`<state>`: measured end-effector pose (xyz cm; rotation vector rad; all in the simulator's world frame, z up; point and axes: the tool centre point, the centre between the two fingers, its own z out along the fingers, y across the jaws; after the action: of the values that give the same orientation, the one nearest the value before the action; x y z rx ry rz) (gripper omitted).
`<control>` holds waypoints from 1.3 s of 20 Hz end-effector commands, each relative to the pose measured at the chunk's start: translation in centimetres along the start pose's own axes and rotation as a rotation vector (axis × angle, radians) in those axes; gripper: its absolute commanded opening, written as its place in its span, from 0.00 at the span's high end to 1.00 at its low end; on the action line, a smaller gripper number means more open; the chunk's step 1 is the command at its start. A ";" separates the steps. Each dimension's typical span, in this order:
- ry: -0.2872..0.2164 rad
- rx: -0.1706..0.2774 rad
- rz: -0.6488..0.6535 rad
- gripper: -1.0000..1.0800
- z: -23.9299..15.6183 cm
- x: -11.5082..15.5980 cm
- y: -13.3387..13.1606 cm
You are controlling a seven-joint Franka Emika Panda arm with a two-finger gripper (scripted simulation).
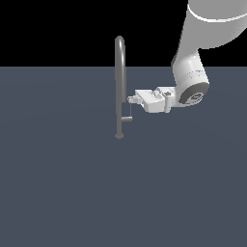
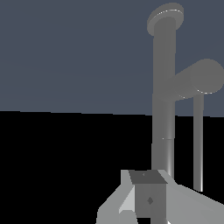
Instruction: Turn on the faucet by rotating a designated handle.
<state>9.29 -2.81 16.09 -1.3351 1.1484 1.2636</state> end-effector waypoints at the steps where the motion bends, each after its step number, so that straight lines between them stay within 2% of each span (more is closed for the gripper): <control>1: -0.020 0.020 0.018 1.00 0.1 0.8 -0.2; 12: -0.031 0.030 0.027 1.00 0.3 1.3 -0.3; 26: -0.031 0.030 0.027 1.00 0.3 0.2 2.5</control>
<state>7.16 -2.75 15.58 -1.2772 1.1656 1.2747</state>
